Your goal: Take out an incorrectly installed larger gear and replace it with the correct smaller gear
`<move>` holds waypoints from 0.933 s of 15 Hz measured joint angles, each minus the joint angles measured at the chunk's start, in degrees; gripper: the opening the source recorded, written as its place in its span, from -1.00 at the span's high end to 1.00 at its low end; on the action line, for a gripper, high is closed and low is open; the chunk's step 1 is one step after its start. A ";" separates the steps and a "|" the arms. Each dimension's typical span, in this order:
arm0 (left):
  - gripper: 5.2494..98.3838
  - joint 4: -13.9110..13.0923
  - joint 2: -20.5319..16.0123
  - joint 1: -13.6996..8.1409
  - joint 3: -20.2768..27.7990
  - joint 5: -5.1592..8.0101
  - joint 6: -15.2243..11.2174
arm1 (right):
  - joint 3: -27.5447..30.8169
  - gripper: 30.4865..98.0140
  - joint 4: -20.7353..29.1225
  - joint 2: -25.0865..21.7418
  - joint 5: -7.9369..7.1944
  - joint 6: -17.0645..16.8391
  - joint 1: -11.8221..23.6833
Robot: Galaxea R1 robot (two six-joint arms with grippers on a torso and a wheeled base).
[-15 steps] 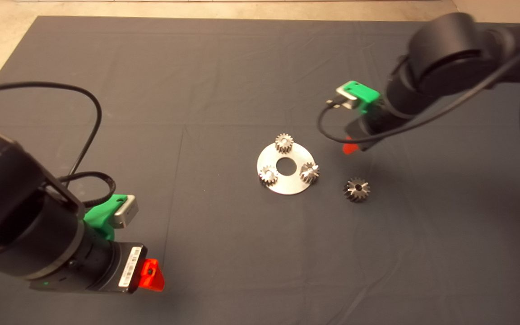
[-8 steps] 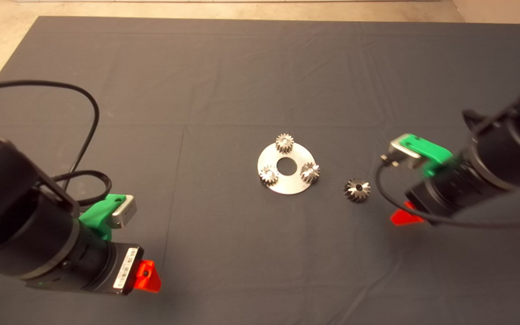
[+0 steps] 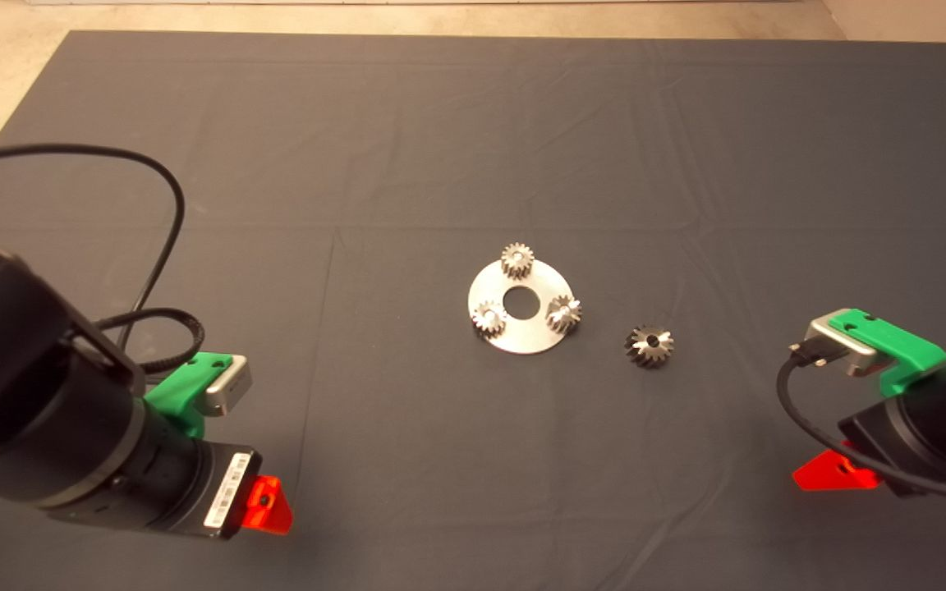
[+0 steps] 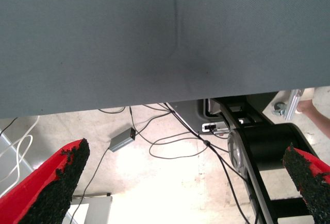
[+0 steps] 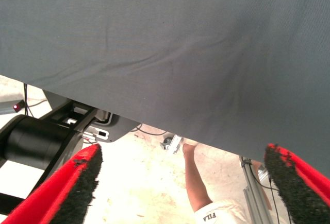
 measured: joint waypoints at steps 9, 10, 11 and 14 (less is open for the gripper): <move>-0.98 0.00 -0.44 0.00 0.01 0.00 0.00 | 0.37 -0.98 0.40 -0.91 0.04 0.17 2.83; -0.98 0.00 -0.41 0.00 0.01 -0.02 0.00 | 0.37 -0.99 0.40 -0.91 0.04 0.17 2.97; -0.98 0.00 -0.44 0.00 0.01 -0.02 0.00 | 0.37 -0.99 0.40 -1.07 0.04 0.17 3.30; -0.98 0.00 -0.55 0.00 0.01 -0.02 0.00 | 0.41 -0.99 0.43 -1.21 0.03 0.17 3.68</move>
